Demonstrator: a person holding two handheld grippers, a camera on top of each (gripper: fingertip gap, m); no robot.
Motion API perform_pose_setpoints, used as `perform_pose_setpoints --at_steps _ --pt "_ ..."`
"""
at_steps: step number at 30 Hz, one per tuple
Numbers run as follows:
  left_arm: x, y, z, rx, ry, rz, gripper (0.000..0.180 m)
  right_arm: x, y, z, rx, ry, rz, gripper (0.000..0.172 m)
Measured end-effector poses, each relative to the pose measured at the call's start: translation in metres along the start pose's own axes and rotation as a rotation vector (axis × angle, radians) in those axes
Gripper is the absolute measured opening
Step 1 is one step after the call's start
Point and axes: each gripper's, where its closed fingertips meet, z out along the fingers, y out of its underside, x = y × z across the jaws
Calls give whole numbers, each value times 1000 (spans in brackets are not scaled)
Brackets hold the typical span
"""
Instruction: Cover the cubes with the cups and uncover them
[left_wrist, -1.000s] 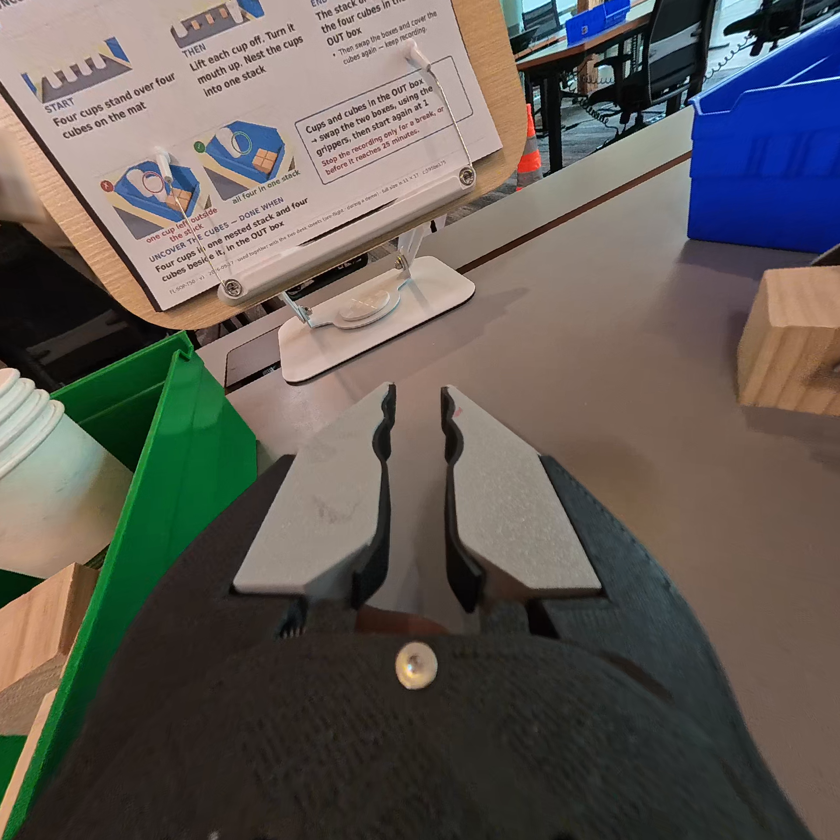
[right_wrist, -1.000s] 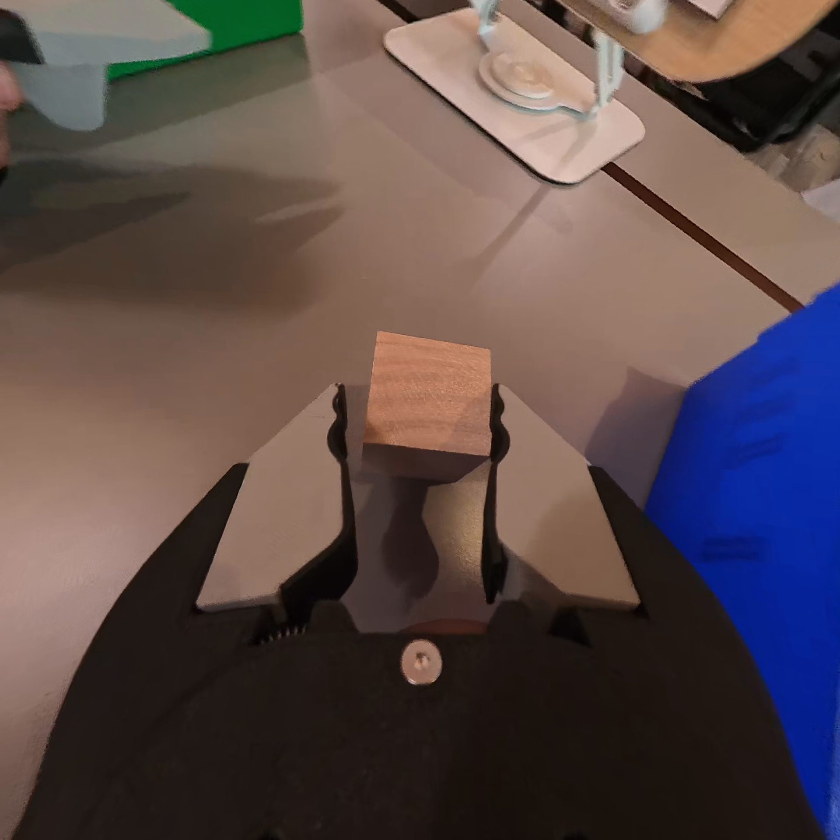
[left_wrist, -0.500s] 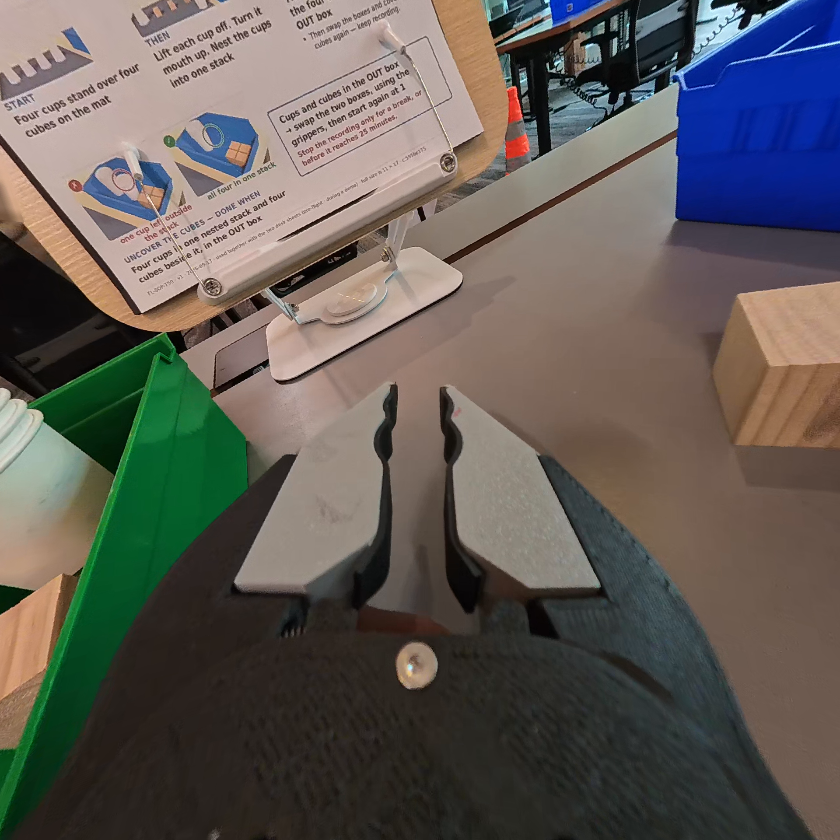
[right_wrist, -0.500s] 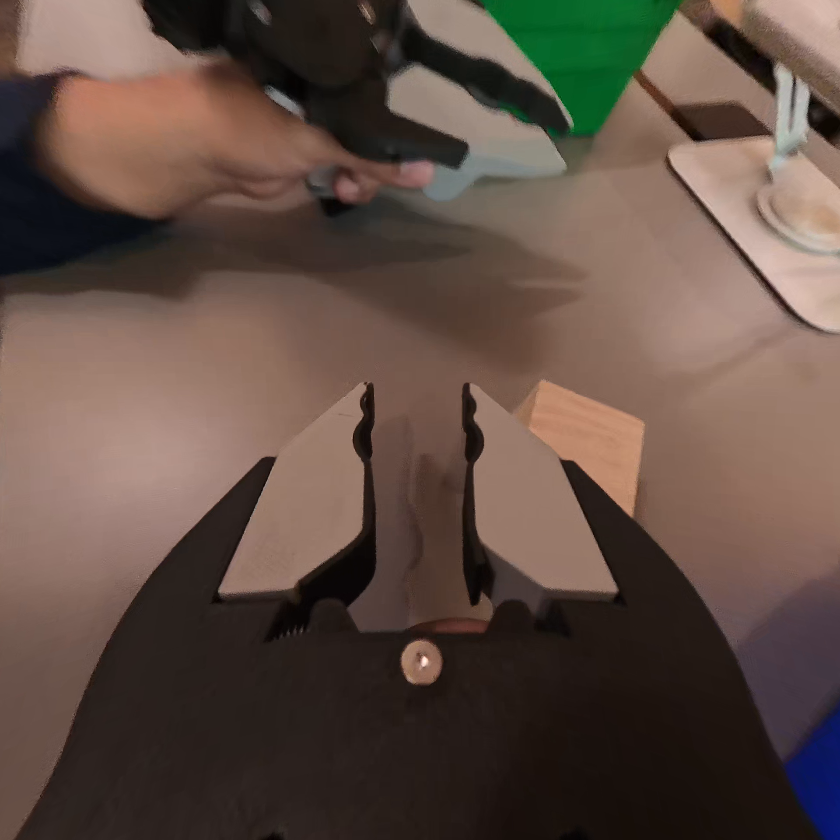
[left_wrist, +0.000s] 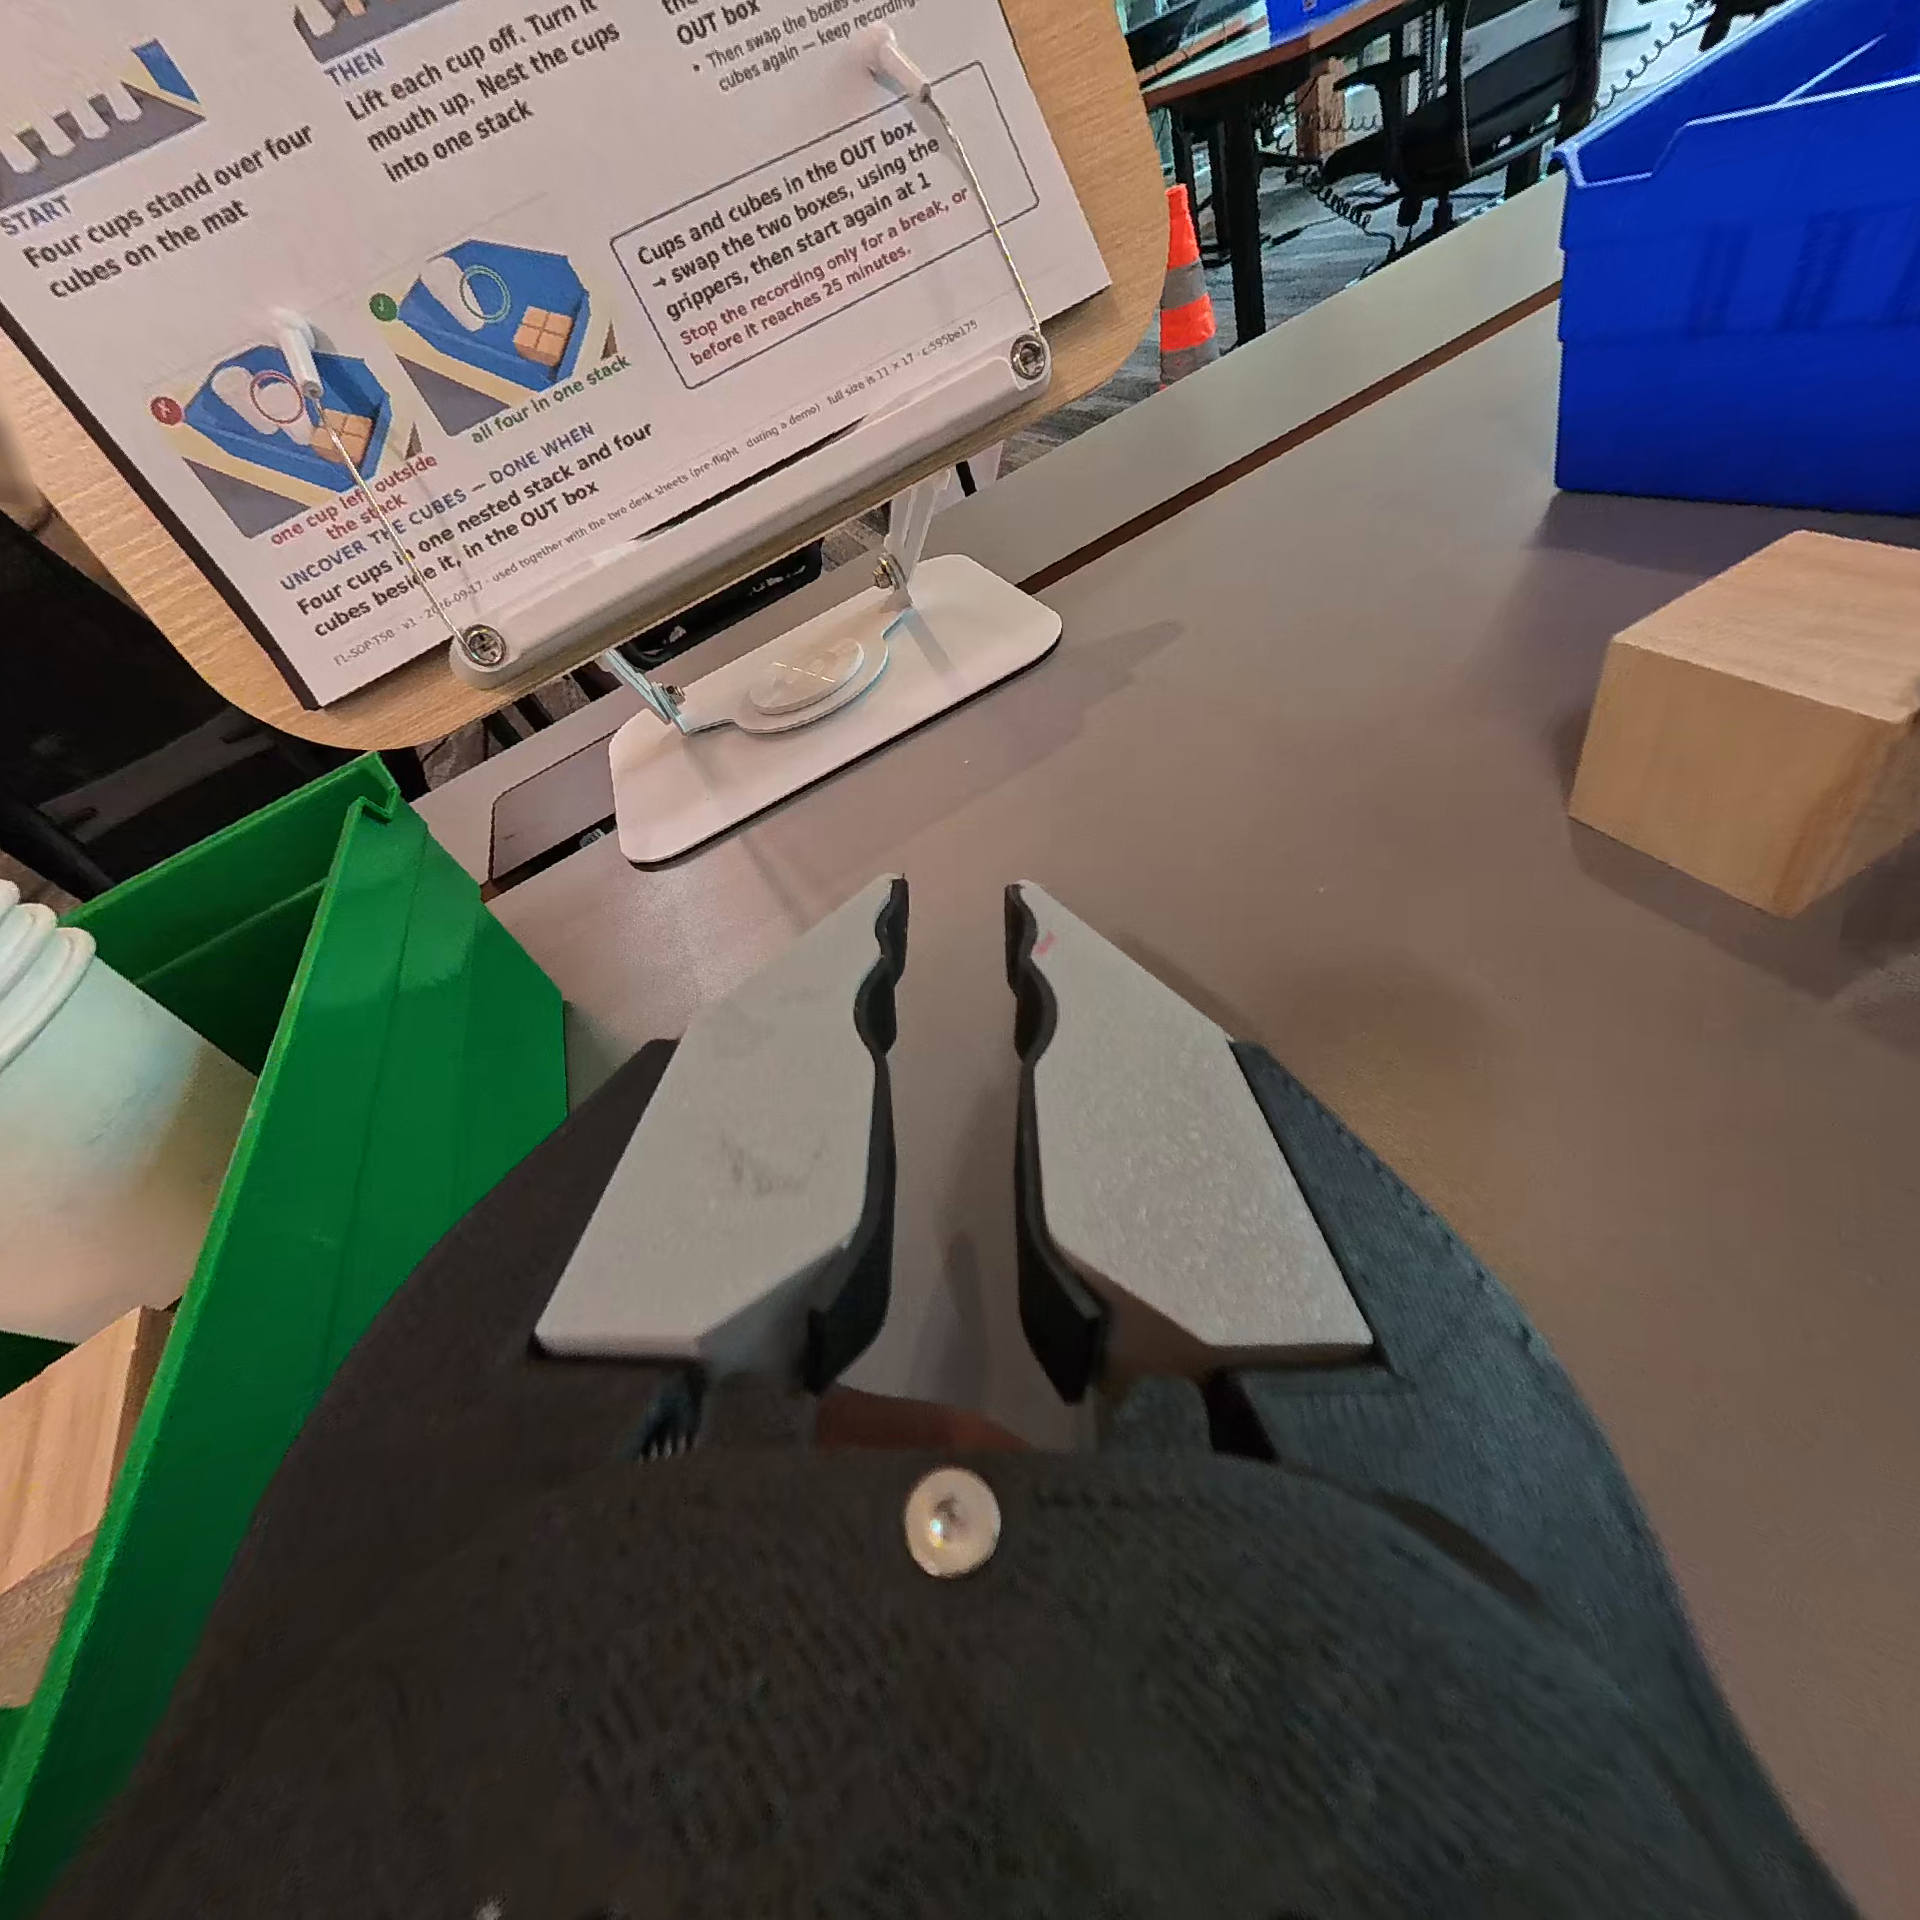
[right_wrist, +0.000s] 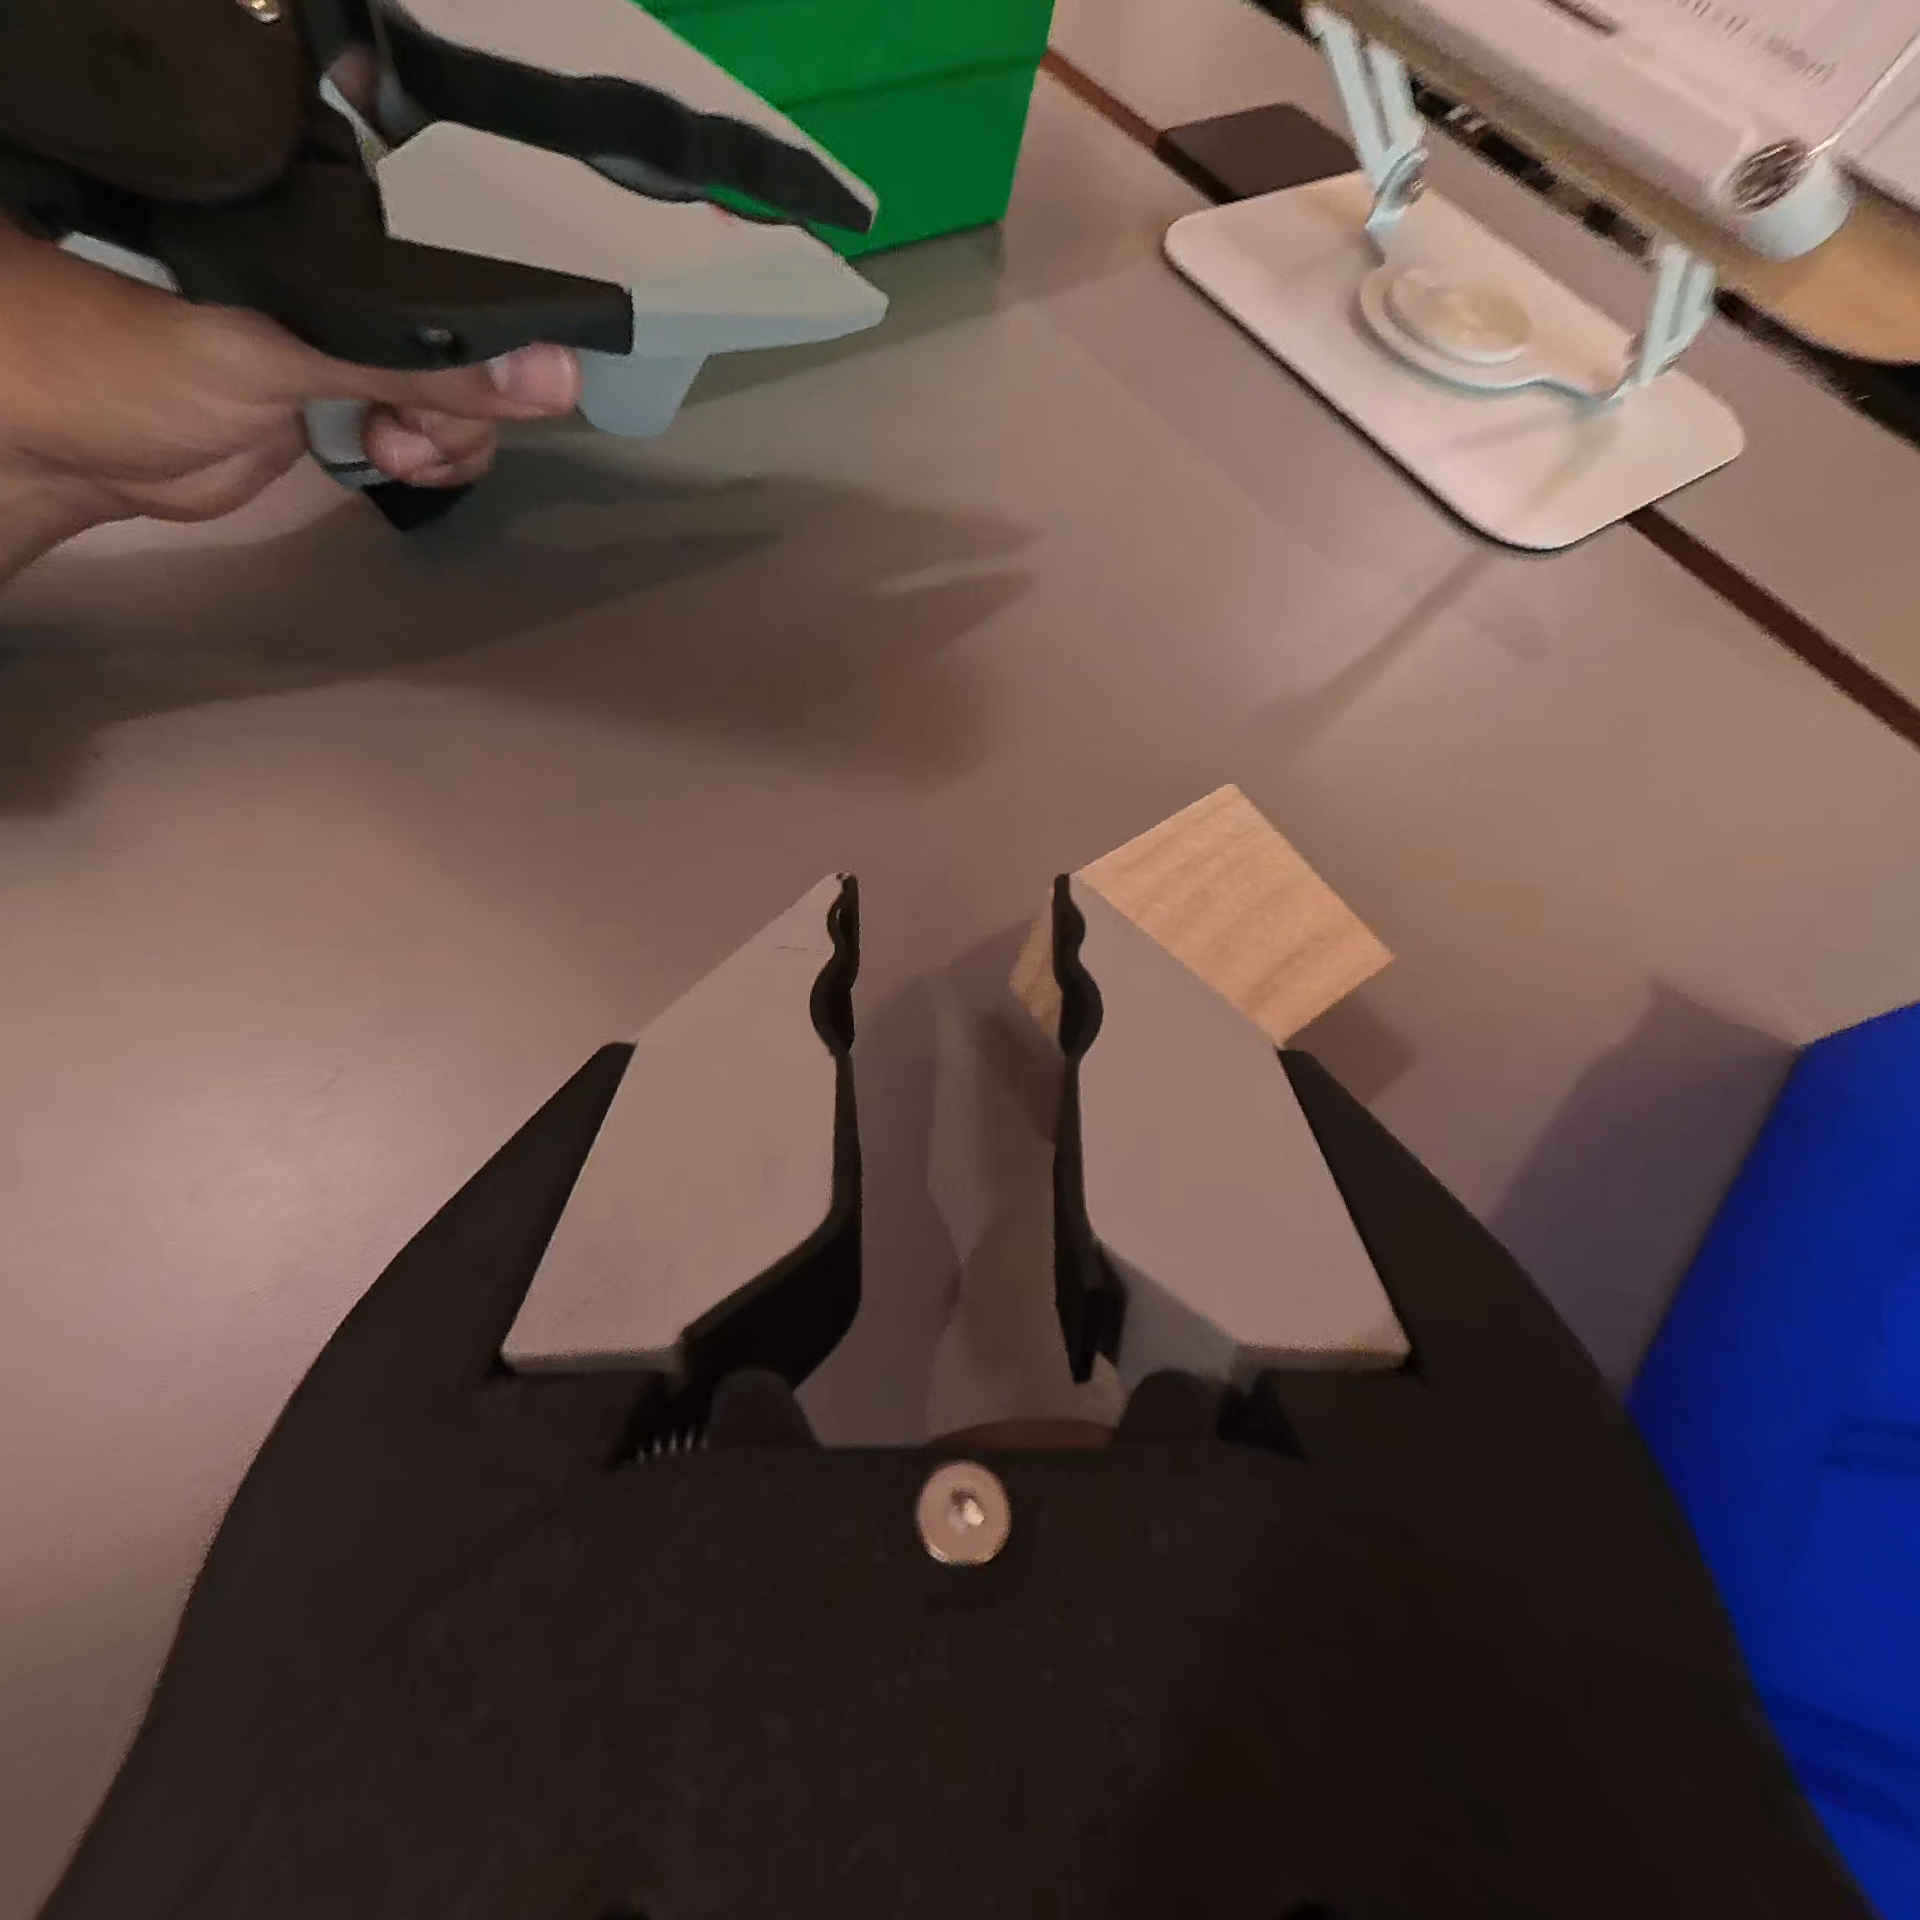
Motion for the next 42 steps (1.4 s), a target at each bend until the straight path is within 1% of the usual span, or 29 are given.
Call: perform_pose_setpoints --at_steps 4,7,10,12,14,15,17,18,20,22,24,26,27,29,31,32,33,34,36,37,40,42 --pt "2 0 1 -4 3 11 17 11 -6 -4 38 69 15 32" --pt "4 -1 1 -2 9 22 17 20 -10 -7 66 134 17 25" --pt "11 -12 -4 41 59 -25 22 24 -13 -8 81 178 7 24" --pt "7 -31 -16 90 61 -88 25 24 -13 -7 82 179 7 24" --pt "-3 -56 -38 197 80 -206 27 25 -11 -5 83 189 9 24" --pt "-14 -62 -51 234 68 -269 26 26 -9 -4 80 191 11 23" --pt "-43 -62 -75 243 14 -338 26 27 -5 0 63 183 20 24" --pt "-64 -57 -85 225 -33 -352 26 26 -4 1 58 177 25 24" --pt "-112 -38 -101 125 -146 -398 29 23 -5 2 63 163 28 24" --pt "-157 -18 -112 47 -230 -443 44 18 -10 1 75 160 8 23" --pt "-194 7 -114 -59 -311 -446 53 15 -13 -2 82 177 -32 23" --pt "-212 38 -103 -211 -341 -437 66 13 -17 -4 91 195 -65 23" --pt "-214 53 -94 -283 -336 -438 69 12 -18 -4 96 198 -74 23" --pt "-214 77 -75 -400 -330 -418 67 10 -17 -2 91 192 -80 23" --pt "-213 100 -61 -527 -342 -340 67 7 -14 1 83 176 -79 23" --pt "-209 106 -54 -563 -326 -323 69 6 -13 2 79 169 -78 23" --pt "-207 104 -50 -563 -314 -322 62 5 -11 3 74 167 -78 23" --pt "-207 103 -47 -574 -318 -311 63 5 -10 4 69 167 -80 23" --pt "-207 113 -44 -635 -312 -275 65 5 -11 4 70 166 -82 23" --pt "-206 118 -44 -664 -299 -276 67 4 -12 4 74 161 -81 23" --pt "-203 120 -45 -690 -277 -288 65 1 -15 2 86 155 -85 23" --pt "-201 132 -50 -751 -259 -274 65 -1 -17 1 96 153 -93 23"
